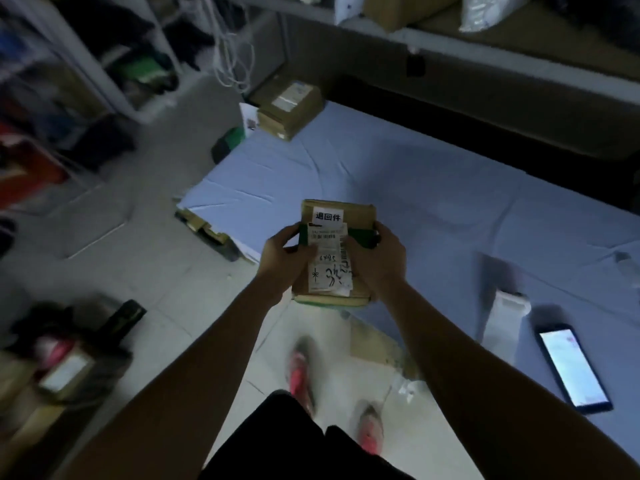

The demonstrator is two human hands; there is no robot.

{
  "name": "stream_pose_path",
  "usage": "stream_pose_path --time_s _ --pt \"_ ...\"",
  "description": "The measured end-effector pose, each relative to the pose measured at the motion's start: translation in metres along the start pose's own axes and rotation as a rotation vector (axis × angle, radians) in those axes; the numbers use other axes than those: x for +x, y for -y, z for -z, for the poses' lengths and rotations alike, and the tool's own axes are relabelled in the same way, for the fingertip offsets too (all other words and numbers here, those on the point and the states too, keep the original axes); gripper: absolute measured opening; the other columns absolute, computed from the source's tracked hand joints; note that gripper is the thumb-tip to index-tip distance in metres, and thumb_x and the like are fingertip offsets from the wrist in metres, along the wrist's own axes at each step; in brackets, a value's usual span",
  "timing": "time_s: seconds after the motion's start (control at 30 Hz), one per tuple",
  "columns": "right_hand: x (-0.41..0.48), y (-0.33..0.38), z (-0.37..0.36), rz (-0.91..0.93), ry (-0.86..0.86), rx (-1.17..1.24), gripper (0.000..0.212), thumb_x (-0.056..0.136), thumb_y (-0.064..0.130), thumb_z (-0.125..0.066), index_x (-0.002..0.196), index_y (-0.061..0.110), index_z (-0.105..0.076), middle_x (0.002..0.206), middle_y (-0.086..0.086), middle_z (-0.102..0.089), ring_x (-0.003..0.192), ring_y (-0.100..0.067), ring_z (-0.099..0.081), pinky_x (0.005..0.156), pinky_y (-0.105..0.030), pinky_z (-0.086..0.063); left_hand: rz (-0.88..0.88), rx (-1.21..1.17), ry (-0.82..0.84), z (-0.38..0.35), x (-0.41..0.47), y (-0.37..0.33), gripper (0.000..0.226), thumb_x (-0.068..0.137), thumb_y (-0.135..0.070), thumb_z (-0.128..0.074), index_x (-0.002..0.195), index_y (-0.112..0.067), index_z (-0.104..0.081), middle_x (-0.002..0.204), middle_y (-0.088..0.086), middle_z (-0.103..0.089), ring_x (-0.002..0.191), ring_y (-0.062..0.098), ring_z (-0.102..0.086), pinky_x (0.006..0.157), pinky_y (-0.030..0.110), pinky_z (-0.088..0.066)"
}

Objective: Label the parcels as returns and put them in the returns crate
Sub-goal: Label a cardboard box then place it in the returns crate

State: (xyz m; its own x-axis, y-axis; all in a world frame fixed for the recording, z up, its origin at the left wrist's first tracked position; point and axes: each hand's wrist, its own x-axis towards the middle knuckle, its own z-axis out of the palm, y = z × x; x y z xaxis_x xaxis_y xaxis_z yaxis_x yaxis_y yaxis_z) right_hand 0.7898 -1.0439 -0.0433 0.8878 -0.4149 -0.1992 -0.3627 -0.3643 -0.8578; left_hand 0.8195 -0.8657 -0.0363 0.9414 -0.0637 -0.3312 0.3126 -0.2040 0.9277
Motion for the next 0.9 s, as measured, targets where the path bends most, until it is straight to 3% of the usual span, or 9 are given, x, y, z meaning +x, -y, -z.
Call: stream_pose_path --time_s 0.13,0.33,0.5,0.63,0.7,0.8,0.9 --pt "-0.016 0.055 -0.077 0.067 0.08 0.014 0.029 0.08 0.043 -0.073 0.106 0.034 -0.063 0.089 0.019 -0.065 0.088 -0.007 -0.064 0.076 -0.025 -0.051 -0.062 -0.013 -0.065 0.094 -0.007 0.004 0.045 0.09 -0.017 -0.07 0.133 -0.024 -0.06 0.118 0.003 -0.068 0.103 0.019 -0.069 0.064 0.019 -0.057" --pt "-0.03 0.136 -0.225 0.105 0.198 -0.036 0.041 0.078 0.043 -0.074 0.115 0.029 -0.065 0.098 0.015 -0.069 0.091 -0.01 -0.063 0.076 -0.025 -0.05 -0.026 -0.143 -0.181 0.253 0.012 0.026 0.036 0.085 -0.006 -0.074 0.117 -0.022 -0.067 0.098 -0.003 -0.073 0.081 0.006 -0.072 0.064 0.021 -0.057" --pt "-0.04 0.189 -0.358 0.08 0.271 -0.032 0.038 0.078 0.042 -0.075 0.113 0.029 -0.067 0.095 0.015 -0.068 0.092 -0.01 -0.065 0.075 -0.025 -0.048 0.04 -0.135 -0.241 0.389 0.045 0.056 0.046 0.084 -0.013 -0.077 0.127 -0.016 -0.064 0.111 -0.001 -0.072 0.096 0.011 -0.07 0.074 0.029 -0.061" --pt "-0.029 0.222 -0.442 0.005 0.321 -0.005 0.047 0.072 0.055 -0.073 0.115 0.035 -0.065 0.102 0.016 -0.07 0.099 -0.01 -0.067 0.086 -0.037 -0.058 0.117 -0.11 -0.214 0.47 0.089 0.062 0.047 0.085 -0.011 -0.076 0.13 -0.016 -0.061 0.114 -0.001 -0.071 0.099 0.015 -0.07 0.075 0.033 -0.062" --pt "-0.01 0.236 -0.473 -0.015 0.339 0.014 0.049 0.076 0.052 -0.074 0.12 0.033 -0.062 0.102 0.018 -0.067 0.1 -0.011 -0.066 0.083 -0.031 -0.057 0.133 -0.091 -0.173 0.499 0.123 0.064 0.049 0.085 -0.01 -0.076 0.131 -0.019 -0.062 0.115 -0.002 -0.071 0.101 0.014 -0.07 0.074 0.032 -0.062" --pt "0.038 0.255 -0.516 -0.045 0.33 -0.001 0.045 0.085 0.041 -0.074 0.124 0.026 -0.058 0.093 0.017 -0.058 0.09 -0.011 -0.062 0.062 -0.012 -0.044 0.16 -0.076 -0.083 0.532 0.191 0.063 0.054 0.084 -0.009 -0.076 0.134 -0.026 -0.061 0.115 -0.005 -0.072 0.104 0.016 -0.07 0.076 0.039 -0.062" --pt "0.099 0.266 -0.562 -0.048 0.287 -0.009 0.039 0.084 0.036 -0.074 0.12 0.028 -0.059 0.104 0.014 -0.063 0.09 -0.006 -0.061 0.066 -0.011 -0.041 0.167 -0.03 0.0 0.555 0.27 0.057 0.053 0.087 -0.01 -0.073 0.135 -0.029 -0.059 0.114 -0.006 -0.073 0.097 0.015 -0.073 0.071 0.039 -0.062"
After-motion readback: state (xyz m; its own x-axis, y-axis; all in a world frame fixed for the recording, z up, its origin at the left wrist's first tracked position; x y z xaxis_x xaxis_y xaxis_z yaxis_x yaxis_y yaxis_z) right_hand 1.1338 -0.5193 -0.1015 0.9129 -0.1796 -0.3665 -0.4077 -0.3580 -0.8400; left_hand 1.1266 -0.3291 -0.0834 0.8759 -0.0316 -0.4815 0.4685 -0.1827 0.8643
